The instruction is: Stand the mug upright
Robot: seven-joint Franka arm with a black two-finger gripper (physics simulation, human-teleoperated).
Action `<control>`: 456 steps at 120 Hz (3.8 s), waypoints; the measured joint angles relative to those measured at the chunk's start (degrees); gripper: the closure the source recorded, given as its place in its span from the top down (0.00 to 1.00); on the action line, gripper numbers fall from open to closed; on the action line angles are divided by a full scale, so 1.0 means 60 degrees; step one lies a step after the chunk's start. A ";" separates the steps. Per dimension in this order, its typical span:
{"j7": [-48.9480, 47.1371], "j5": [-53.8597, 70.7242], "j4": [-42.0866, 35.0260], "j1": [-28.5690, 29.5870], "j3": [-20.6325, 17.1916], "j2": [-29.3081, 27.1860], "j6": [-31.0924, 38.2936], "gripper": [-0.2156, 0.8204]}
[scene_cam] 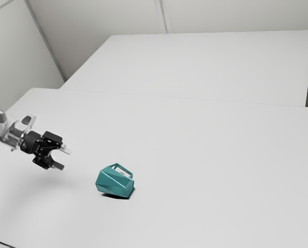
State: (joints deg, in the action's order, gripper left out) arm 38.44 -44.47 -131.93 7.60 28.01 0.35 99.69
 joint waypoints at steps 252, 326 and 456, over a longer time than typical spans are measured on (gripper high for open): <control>0.0917 -0.1653 0.0171 -0.3961 -0.0054 0.0289 0.0112 0.03; -0.1121 0.1576 0.1226 -0.3549 -0.1443 0.0074 0.2598 0.03; -0.7823 0.8013 0.1809 -0.4007 -0.3273 0.0568 0.4012 0.04</control>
State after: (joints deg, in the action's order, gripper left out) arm -8.50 3.61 -121.08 -16.44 8.37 3.76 123.76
